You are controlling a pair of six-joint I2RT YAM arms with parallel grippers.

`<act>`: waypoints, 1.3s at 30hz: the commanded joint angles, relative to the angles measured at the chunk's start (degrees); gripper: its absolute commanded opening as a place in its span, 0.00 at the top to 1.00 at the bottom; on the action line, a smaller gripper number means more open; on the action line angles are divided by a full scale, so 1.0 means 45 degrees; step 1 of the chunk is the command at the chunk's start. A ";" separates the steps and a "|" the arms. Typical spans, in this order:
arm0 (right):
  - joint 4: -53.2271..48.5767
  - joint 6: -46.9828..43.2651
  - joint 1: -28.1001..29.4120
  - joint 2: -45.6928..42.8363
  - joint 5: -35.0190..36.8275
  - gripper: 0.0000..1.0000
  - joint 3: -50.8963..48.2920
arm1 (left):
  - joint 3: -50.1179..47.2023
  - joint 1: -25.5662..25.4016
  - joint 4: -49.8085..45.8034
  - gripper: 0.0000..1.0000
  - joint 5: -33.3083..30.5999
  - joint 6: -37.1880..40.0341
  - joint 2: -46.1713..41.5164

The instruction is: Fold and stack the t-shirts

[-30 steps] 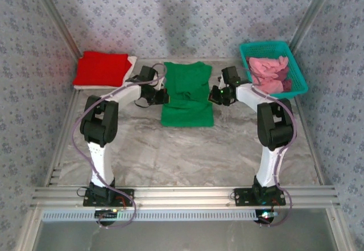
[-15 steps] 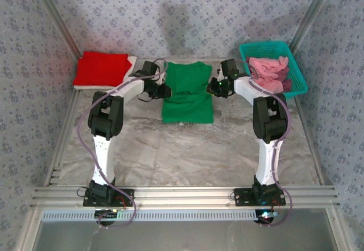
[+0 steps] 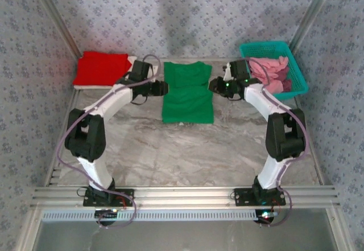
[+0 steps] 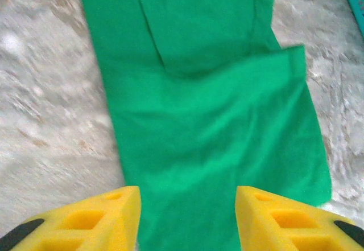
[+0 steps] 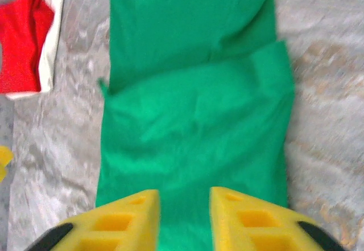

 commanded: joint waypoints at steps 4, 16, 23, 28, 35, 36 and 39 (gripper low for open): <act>0.1381 0.0212 0.0815 0.0863 -0.0284 0.95 -0.1046 | -0.0687 -0.0767 0.1713 0.75 0.0865 -0.0757 0.1629; 0.3189 0.1234 0.1350 0.2127 -0.0116 1.00 -0.3383 | -0.4023 -0.1093 0.4675 0.86 0.0621 -0.2157 0.2416; 0.3563 0.1811 0.1393 0.1909 -0.0041 1.00 -0.4357 | -0.4955 -0.1113 0.4690 0.88 0.0447 -0.2194 0.2100; 0.3298 0.1912 0.1528 0.0900 0.0224 1.00 -0.5475 | -0.5993 -0.1251 0.3825 0.88 -0.0036 -0.1777 0.0915; 0.3041 0.2366 0.1974 -0.0581 0.0147 1.00 -0.6626 | -0.7137 -0.1535 0.3161 0.80 -0.0267 -0.1795 -0.0510; 0.2795 0.2367 0.2062 -0.0923 0.0164 1.00 -0.6452 | -0.6965 -0.1542 0.2929 0.80 -0.0302 -0.1792 -0.0869; 0.2057 0.2346 0.2419 -0.1851 0.0243 1.00 -0.5977 | -0.6494 -0.1699 0.2480 0.76 -0.0357 -0.1851 -0.2057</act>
